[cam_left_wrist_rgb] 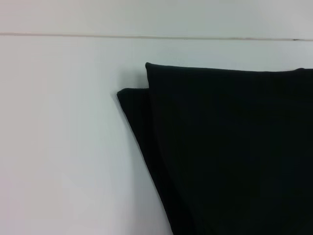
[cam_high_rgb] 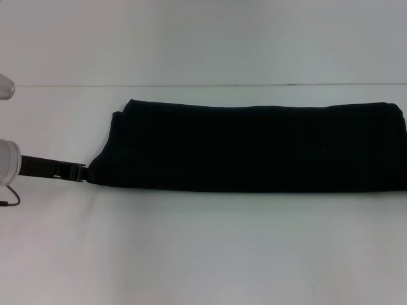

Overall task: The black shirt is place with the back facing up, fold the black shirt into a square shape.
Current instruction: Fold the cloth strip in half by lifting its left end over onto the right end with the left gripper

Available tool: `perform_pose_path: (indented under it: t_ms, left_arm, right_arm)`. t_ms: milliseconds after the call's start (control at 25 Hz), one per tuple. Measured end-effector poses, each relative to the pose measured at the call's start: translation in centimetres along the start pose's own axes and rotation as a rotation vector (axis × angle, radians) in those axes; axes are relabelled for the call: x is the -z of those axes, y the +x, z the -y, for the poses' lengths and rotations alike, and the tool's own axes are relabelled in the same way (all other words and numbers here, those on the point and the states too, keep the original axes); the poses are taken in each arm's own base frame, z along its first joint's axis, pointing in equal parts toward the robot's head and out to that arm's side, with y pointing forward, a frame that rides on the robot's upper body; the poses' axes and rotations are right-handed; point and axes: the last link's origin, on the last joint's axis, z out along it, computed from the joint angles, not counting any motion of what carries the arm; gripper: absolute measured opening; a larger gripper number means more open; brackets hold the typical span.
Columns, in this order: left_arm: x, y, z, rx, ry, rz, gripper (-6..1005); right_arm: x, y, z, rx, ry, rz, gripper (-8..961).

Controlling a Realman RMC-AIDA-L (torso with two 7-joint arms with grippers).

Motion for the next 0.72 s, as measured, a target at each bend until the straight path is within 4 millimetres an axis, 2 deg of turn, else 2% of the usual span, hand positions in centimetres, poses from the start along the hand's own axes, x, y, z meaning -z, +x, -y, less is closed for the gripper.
perform_pose_path:
  t_ms: [240,440,720]
  left_arm:
    - [0.1,0.0,0.1,0.003,0.001,0.000,0]
    - [0.8,0.0,-0.3,0.013,-0.038,0.007,1]
    - [2.4,0.4,-0.2,0.046,-0.065,-0.032,143]
  right_arm:
    - [0.1,0.0,-0.1,-0.015,-0.016,0.011,105]
    - [0.7,-0.5,-1.4,0.012,-0.080,0.014,121]
    - [3.4,-1.5,-2.0,0.031,-0.132,0.098,144]
